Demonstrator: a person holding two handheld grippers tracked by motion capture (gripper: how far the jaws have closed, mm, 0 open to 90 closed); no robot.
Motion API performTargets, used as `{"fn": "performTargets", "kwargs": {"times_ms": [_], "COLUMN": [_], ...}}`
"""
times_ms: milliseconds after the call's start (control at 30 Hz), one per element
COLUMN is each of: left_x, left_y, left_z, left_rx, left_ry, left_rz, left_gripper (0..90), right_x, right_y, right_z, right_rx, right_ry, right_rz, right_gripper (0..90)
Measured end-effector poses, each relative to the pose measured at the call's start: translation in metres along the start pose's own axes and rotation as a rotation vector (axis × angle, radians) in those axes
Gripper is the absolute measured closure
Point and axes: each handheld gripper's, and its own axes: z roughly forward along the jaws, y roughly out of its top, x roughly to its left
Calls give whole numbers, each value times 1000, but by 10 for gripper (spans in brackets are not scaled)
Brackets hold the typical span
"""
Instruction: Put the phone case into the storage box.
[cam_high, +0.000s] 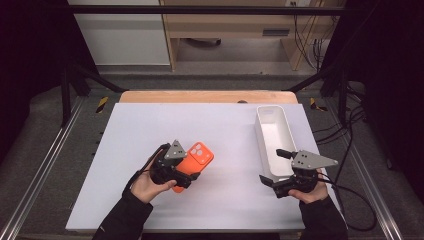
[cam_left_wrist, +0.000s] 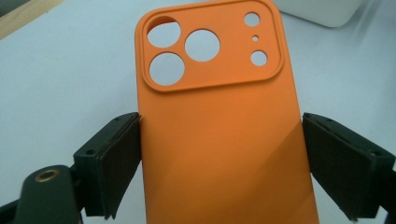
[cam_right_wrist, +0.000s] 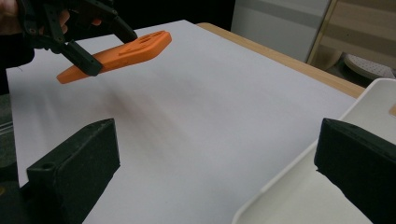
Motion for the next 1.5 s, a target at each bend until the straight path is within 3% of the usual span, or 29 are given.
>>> {"fn": "performTargets", "kwargs": {"times_ms": [667,1300,1500], "left_x": [-24,-31,-33], "left_y": [7,11,11], "left_z": [9,9,5], "left_rx": [21,22,2], "left_ry": [-56,-72,-79], "left_rz": [110,201,234], "left_gripper": [134,134,135], "right_x": [18,26,31], "right_y": [5,11,18], "right_z": [24,33,35], "right_rx": [72,125,141], "right_ry": [74,125,156], "right_rz": [-67,-129,-177], "right_gripper": [7,14,15]}}
